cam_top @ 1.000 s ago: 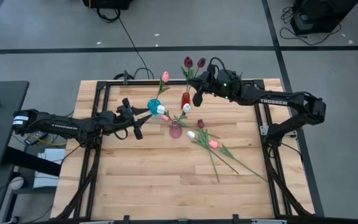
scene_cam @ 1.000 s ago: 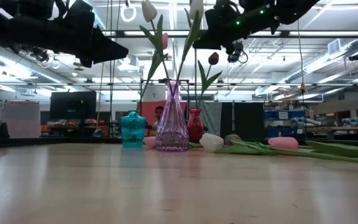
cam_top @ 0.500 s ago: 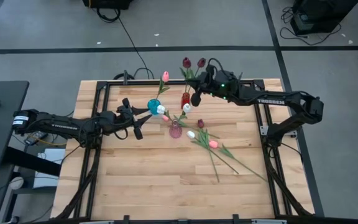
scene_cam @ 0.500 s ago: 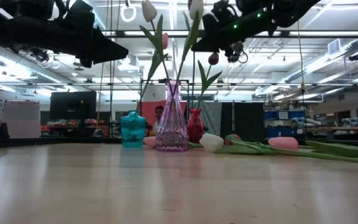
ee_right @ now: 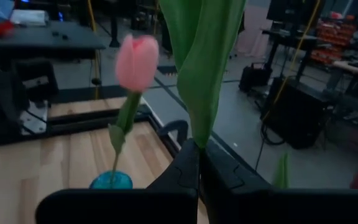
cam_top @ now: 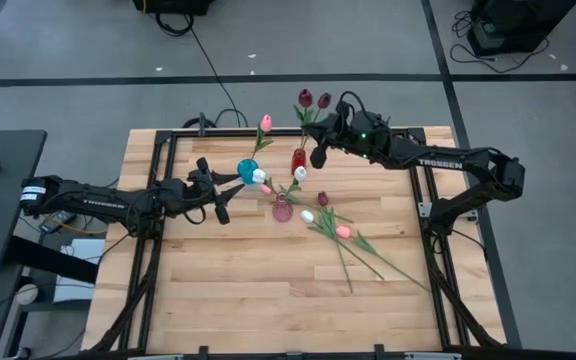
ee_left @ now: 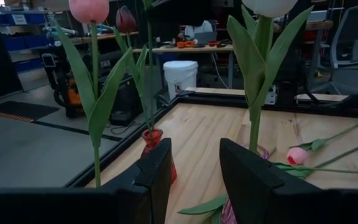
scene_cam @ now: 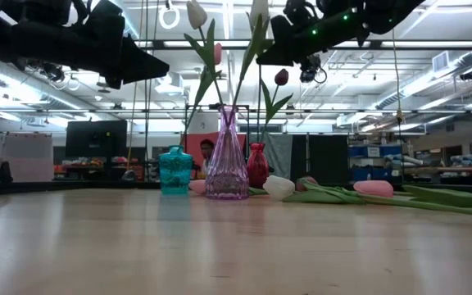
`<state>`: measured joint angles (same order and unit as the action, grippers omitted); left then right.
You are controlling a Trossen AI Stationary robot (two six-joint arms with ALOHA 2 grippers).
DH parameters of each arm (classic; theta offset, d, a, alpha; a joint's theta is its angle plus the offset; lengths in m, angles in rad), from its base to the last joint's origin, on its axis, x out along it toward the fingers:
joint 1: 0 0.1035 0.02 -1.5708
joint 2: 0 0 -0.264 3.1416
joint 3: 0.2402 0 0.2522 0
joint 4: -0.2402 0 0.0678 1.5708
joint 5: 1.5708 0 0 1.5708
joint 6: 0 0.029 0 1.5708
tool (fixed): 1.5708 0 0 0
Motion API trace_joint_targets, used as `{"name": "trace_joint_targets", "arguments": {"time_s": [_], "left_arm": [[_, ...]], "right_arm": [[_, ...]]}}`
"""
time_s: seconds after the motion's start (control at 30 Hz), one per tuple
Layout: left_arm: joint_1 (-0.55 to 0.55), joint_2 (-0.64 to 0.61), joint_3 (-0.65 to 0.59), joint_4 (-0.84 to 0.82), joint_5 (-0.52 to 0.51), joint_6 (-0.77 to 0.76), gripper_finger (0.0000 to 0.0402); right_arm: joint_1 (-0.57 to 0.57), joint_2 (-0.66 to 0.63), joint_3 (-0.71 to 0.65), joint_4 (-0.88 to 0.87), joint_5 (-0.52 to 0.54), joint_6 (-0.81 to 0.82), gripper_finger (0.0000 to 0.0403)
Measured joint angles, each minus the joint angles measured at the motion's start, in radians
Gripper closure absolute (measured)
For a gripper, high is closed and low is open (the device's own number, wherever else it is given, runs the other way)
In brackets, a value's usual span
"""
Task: Sort flowers into vase by color
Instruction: Put the right red tulip into the red vase
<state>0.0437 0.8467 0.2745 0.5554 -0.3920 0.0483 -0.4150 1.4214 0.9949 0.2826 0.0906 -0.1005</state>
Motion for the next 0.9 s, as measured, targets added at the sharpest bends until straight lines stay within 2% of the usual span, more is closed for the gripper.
{"name": "trace_joint_targets", "arguments": {"time_s": [0.13,0.4,0.5,0.6,0.77,0.9], "left_arm": [[0.000,0.000,0.000,0.001,0.000,0.000,0.0259],[0.000,0.000,0.000,0.002,0.000,0.000,0.0259],[0.000,0.000,0.000,0.002,0.000,0.000,0.0259],[0.000,0.000,0.000,0.013,0.000,0.000,0.0259],[0.000,0.000,0.000,0.021,0.000,0.000,0.0259],[0.000,0.000,0.000,0.025,0.000,0.000,0.0259]], "right_arm": [[-0.005,0.001,-0.060,0.040,0.028,0.004,0.0390],[-0.014,0.001,-0.179,0.181,0.011,0.059,0.0389],[-0.014,0.001,-0.189,0.171,-0.006,0.064,0.0380],[-0.012,0.001,-0.190,0.169,-0.030,0.076,0.0358],[-0.010,0.001,-0.188,0.118,-0.032,0.091,0.0297],[-0.022,0.001,-0.135,-0.062,-0.043,0.120,0.0251]]}}
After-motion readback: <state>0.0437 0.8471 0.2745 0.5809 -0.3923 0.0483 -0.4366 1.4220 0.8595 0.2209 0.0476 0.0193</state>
